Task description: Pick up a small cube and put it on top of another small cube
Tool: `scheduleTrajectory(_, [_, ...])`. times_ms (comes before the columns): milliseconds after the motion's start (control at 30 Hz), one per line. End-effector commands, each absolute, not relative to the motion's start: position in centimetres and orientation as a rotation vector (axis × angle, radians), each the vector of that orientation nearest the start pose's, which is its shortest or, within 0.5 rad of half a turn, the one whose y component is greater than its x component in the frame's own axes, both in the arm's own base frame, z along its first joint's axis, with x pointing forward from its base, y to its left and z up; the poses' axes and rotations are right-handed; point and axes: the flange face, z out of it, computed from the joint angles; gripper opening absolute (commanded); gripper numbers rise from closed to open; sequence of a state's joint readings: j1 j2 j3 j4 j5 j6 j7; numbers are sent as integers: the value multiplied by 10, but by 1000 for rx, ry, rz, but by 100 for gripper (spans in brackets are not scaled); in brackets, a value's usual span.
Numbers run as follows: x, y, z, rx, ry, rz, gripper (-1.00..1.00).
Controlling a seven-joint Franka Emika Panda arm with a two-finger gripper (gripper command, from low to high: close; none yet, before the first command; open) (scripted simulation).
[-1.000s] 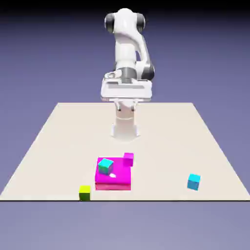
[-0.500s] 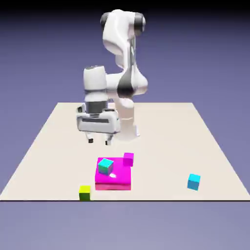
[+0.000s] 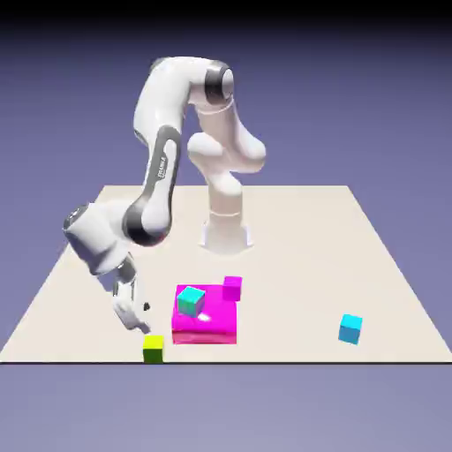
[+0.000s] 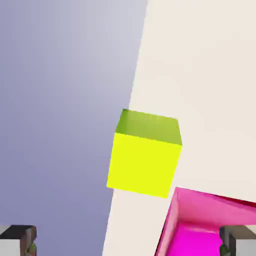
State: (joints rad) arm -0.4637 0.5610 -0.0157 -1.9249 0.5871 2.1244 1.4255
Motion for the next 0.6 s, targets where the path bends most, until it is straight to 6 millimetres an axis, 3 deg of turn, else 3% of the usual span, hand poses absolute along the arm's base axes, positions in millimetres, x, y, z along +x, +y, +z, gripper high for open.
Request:
scheduleTrajectory(0, [532,-255,166,-1088,2600,778,0])
scheduleTrajectory(33, [532,-255,166,-1088,2600,778,0])
scheduleTrajectory(133, [532,-227,104,-1088,2600,778,0])
scheduleTrajectory(167, [532,-227,104,-1088,2600,778,-100])
scheduleTrajectory(200, [532,-227,104,-1088,2600,778,-100])
scheduleTrajectory(300, [532,-255,166,-1088,2600,778,-100])
scheduleTrajectory(333, [532,-255,166,-1088,2600,778,-100])
scheduleTrajectory(567, [522,-167,268,-1882,2282,864,-100])
